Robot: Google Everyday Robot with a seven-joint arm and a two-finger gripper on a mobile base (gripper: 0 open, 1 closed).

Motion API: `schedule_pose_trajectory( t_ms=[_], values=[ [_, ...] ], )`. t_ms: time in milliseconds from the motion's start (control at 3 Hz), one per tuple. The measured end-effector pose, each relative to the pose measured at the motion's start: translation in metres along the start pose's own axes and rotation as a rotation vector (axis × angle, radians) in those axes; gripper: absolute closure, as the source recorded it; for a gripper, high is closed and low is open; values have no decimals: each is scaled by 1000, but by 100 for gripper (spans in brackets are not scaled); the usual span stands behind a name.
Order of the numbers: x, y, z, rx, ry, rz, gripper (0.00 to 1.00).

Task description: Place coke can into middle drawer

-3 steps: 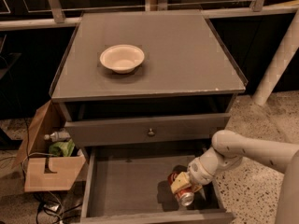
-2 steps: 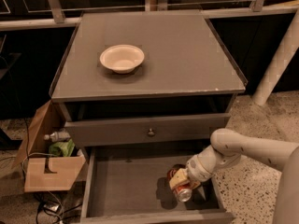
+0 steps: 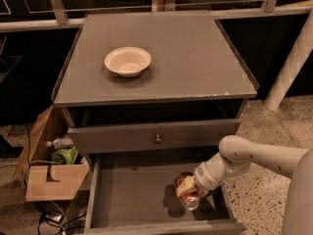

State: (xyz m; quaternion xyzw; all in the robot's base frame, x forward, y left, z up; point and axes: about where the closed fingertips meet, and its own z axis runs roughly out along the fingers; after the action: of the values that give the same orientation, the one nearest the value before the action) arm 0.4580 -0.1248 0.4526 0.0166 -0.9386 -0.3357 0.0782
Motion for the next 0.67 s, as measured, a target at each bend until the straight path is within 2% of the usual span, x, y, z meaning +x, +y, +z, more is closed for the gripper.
schedule_pose_trajectory(
  t_ms=[667],
  values=[
    [1,-13,17,53,-35,82,100]
  ],
)
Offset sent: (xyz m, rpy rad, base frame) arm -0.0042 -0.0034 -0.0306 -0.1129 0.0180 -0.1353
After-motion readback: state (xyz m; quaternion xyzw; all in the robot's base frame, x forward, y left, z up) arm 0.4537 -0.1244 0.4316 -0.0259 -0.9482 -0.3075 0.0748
